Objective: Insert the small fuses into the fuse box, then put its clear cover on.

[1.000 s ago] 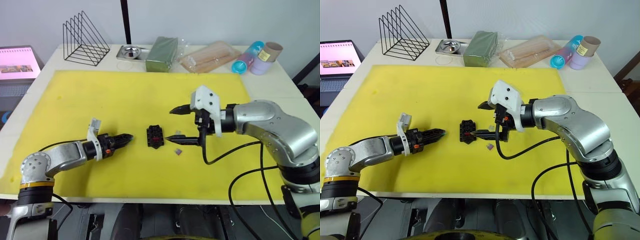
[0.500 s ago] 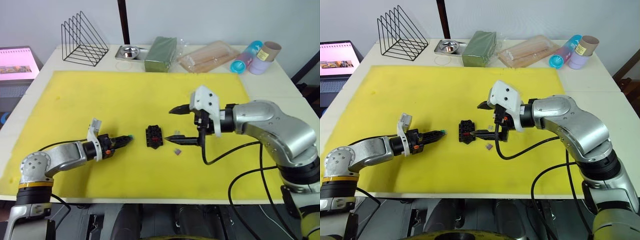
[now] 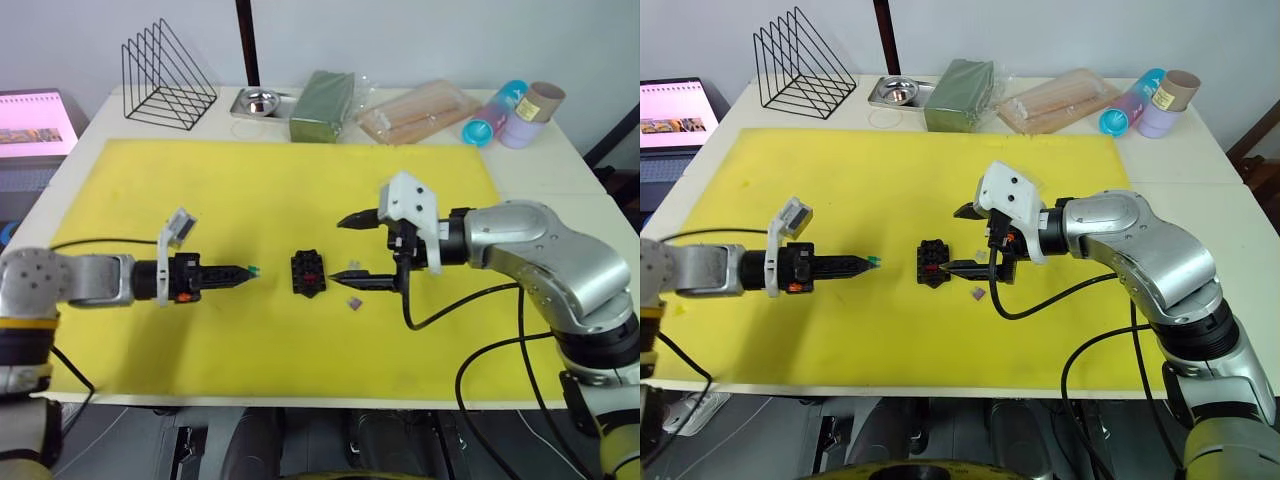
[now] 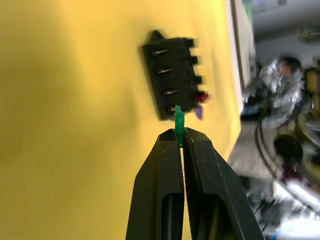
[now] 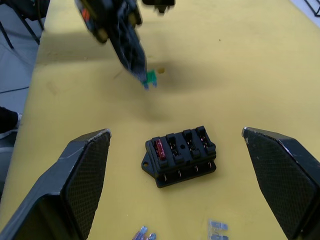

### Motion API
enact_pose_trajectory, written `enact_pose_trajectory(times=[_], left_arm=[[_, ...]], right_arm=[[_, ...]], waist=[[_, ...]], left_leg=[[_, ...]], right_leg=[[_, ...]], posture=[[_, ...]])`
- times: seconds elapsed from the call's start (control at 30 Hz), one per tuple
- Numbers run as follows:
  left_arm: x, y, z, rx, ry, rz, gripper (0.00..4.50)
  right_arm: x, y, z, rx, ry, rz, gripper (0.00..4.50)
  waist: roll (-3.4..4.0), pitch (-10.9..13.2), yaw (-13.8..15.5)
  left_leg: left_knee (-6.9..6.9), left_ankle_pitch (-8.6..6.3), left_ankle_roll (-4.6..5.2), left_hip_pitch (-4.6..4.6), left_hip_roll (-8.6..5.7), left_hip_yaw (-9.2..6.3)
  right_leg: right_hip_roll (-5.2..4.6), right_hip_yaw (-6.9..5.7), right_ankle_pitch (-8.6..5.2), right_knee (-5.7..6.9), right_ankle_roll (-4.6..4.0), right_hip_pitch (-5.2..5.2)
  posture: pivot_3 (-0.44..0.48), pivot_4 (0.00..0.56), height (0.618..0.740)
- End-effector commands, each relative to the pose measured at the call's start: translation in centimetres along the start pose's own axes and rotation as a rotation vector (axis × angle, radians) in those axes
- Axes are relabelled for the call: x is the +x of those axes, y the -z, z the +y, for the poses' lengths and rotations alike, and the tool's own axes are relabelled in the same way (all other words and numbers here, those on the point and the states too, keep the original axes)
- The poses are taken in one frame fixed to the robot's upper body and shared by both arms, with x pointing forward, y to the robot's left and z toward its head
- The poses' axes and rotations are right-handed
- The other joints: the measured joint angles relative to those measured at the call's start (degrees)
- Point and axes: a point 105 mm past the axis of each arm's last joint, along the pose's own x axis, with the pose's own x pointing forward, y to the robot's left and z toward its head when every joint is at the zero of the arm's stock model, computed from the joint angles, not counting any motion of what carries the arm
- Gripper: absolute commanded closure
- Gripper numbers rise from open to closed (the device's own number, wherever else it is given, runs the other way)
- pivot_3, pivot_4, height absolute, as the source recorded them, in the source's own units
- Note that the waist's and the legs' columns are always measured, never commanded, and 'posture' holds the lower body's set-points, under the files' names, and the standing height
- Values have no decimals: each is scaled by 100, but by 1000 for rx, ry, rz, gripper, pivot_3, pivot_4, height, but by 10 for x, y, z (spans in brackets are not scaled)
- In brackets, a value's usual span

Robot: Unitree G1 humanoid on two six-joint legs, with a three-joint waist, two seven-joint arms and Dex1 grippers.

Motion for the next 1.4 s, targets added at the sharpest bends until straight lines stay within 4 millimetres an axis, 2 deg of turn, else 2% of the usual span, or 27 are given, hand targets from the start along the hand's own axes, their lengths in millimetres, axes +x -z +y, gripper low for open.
enact_pose_trajectory(times=[0.03, 0.27, 0.4, 0.5, 0.63, 0.8, 1.0, 1.27, 1.4], left_arm=[[0, 3, 0, 188, 27, 145, 4430], [-6, -7, 11, 482, 103, 432, 4430], [4, -15, 12, 664, 104, 564, 4430], [6, -12, 27, 811, 73, 718, 4430], [10, -13, 36, 920, 78, 822, 4430], [26, -20, 35, 999, 122, 863, 4430], [37, -25, 43, 1132, 130, 965, 4430], [50, -37, 38, 1180, 135, 931, 4430], [49, -43, 36, 1187, 122, 905, 3509]], right_arm=[[-2, -8, 0, -39, 6, -21, 0], [0, -7, 0, -40, 11, -21, 0], [0, -7, 2, -41, 12, -20, 0], [0, -7, 3, -41, 15, -18, 0], [0, -7, 3, -43, 16, -17, 0], [1, -8, 4, -44, 17, -18, 0], [1, -8, 4, -46, 17, -17, 0], [1, -9, 5, -42, 21, -16, 0], [1, -8, 5, -41, 22, -13, 0]], waist=[[0, 0, -3], [0, 2, 11], [-4, 5, 9], [-3, 6, 10], [-3, 7, -5], [-2, 8, 23], [-1, 7, 63], [1, 7, 192], [1, 6, 190]], left_leg=[[-2, 0, 0, 0, 1, 2], [-11, 0, 0, -5, 12, 7], [-10, 0, 1, -10, 19, 8], [-9, -1, 2, -13, 23, 7], [-9, -1, 2, -12, 30, 8], [-5, -1, 3, -14, 33, 6], [8, -1, 4, -17, 32, 2], [25, 0, 5, -16, 30, -2], [31, 0, 5, -16, 28, -3]], right_leg=[[0, 2, 0, 0, -1, -2], [16, 7, -2, -5, -3, -12], [19, 10, -1, -5, -1, -16], [22, 12, 7, -5, 14, -17], [29, 15, 8, -4, 15, -19], [34, 15, 8, -2, 15, -20], [34, 13, 9, 0, 16, -14], [31, 12, 8, 0, 14, -2], [27, 11, 7, 0, 12, 3]], posture=[[0, 150, 740], [0, 150, 740], [0, 150, 740], [0, 150, 740], [0, 150, 740], [0, 150, 740], [0, 150, 740], [0, 150, 740], [0, 150, 740]])
